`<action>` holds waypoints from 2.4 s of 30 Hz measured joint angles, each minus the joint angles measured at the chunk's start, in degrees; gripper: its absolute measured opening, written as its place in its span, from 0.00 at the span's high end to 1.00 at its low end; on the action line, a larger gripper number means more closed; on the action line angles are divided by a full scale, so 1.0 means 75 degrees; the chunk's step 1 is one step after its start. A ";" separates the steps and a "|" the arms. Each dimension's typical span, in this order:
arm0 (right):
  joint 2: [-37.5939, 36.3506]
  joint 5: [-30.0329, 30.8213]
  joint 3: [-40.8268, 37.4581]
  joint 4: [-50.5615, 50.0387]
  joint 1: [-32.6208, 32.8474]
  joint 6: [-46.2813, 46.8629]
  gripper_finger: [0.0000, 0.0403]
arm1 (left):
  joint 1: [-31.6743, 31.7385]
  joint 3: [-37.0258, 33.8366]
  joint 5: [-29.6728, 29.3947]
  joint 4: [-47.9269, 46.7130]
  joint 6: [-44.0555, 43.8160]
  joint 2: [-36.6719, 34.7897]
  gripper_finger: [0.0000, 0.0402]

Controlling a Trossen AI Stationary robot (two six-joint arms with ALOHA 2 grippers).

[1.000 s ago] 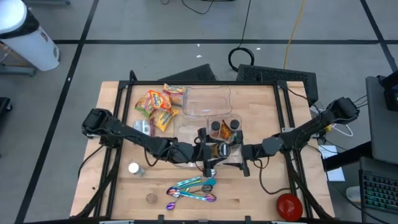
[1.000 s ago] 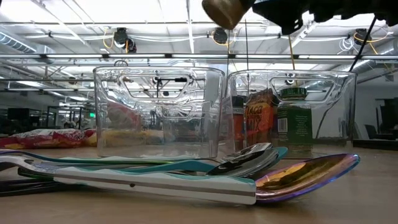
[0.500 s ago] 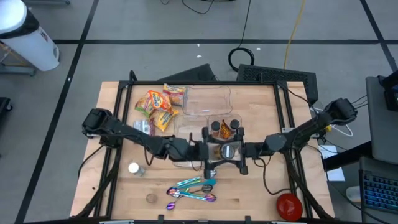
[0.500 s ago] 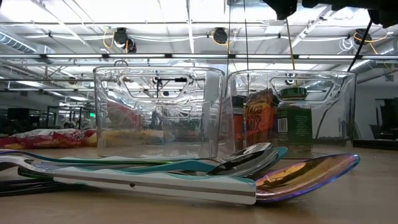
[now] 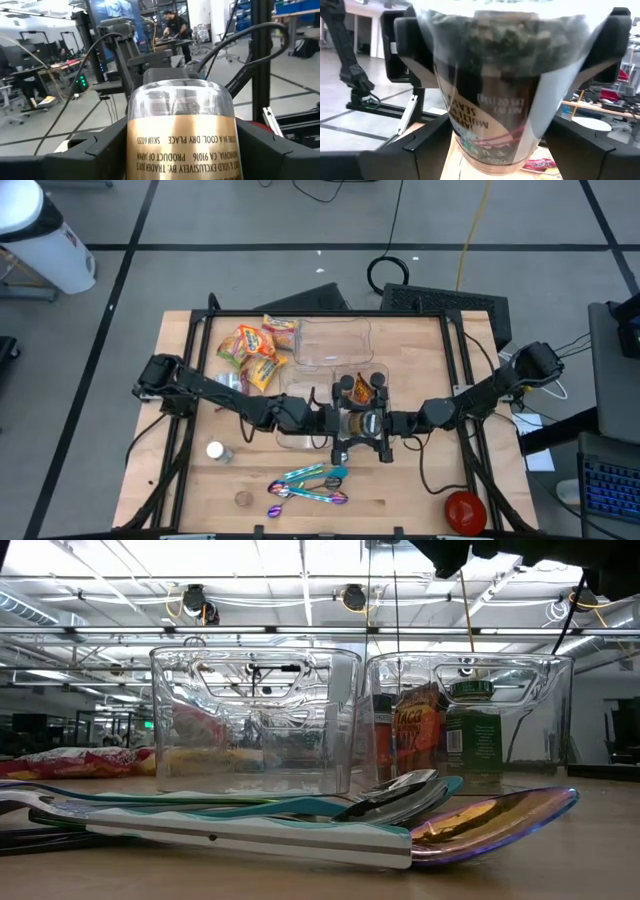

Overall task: Pick & Place Food Item
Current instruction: Put the gold seasoning bottle into the bottom right transparent bin

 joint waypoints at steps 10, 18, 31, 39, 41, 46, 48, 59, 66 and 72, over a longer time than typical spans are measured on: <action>0.0021 -0.0343 0.0000 0.0084 -0.0008 -0.0035 0.28 | -0.0162 0.0015 -0.0160 -0.0209 -0.0003 0.0000 0.30; -0.0107 -0.0345 0.0000 -0.0045 0.0205 -0.0202 0.33 | -0.0260 0.0015 -0.0177 -0.0259 -0.0013 0.0006 0.24; -0.0403 -0.0168 0.0015 -0.0443 0.0343 -0.0158 0.36 | -0.0420 -0.0006 -0.0213 -0.0503 0.0002 -0.0129 0.19; -0.0480 -0.0136 0.0015 -0.0980 0.0297 0.0285 0.36 | -0.0739 0.0000 -0.0795 -0.0799 0.0186 -0.0812 0.19; -0.0535 -0.0138 0.0017 -0.1269 0.0280 0.0581 0.36 | -0.0795 0.0000 -0.1001 -0.0996 0.0124 -0.0885 0.19; -0.1054 -0.0148 0.0193 -0.3265 0.0178 0.1444 0.36 | -0.0895 0.0000 -0.1618 -0.1562 -0.0209 -0.0988 0.19; -0.1301 -0.0137 0.0470 -0.4464 0.0161 0.1871 0.36 | -0.0898 0.0000 -0.1647 -0.1810 -0.0371 -0.0981 0.19; -0.1443 -0.0183 0.1131 -0.7521 0.0215 0.2965 0.36 | -0.0309 0.0154 -0.0185 -0.2261 -0.2516 -0.0976 0.19; -0.1445 -0.0182 0.1134 -0.7291 0.0169 0.2990 0.36 | 0.0008 0.0169 -0.0684 -0.3385 -0.3230 -0.0956 0.19; -0.1445 -0.0177 0.1131 -0.7311 0.0166 0.2996 0.36 | -0.0037 0.0169 -0.0551 -0.3594 -0.2995 -0.0970 0.19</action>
